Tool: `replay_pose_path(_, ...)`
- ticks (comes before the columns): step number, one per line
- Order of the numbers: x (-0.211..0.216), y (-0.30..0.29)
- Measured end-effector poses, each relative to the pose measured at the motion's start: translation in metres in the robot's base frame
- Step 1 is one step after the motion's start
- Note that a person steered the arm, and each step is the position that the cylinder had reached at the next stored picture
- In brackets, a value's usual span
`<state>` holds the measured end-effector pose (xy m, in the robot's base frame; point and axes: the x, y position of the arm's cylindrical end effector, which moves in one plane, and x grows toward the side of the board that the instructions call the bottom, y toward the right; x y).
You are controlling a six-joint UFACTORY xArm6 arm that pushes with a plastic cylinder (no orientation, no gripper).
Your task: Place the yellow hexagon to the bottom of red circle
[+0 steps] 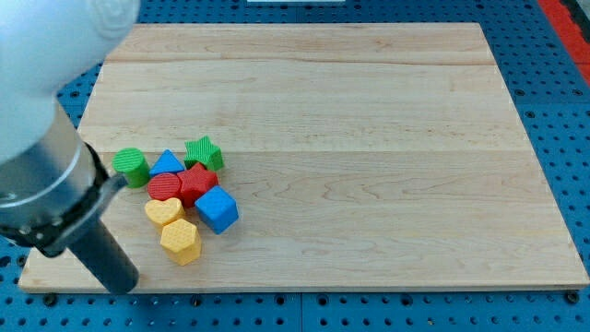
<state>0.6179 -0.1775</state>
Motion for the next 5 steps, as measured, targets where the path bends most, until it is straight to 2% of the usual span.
replay_pose_path(2,0.000,0.101)
replay_pose_path(3,-0.016,0.089)
replay_pose_path(5,-0.049,0.009)
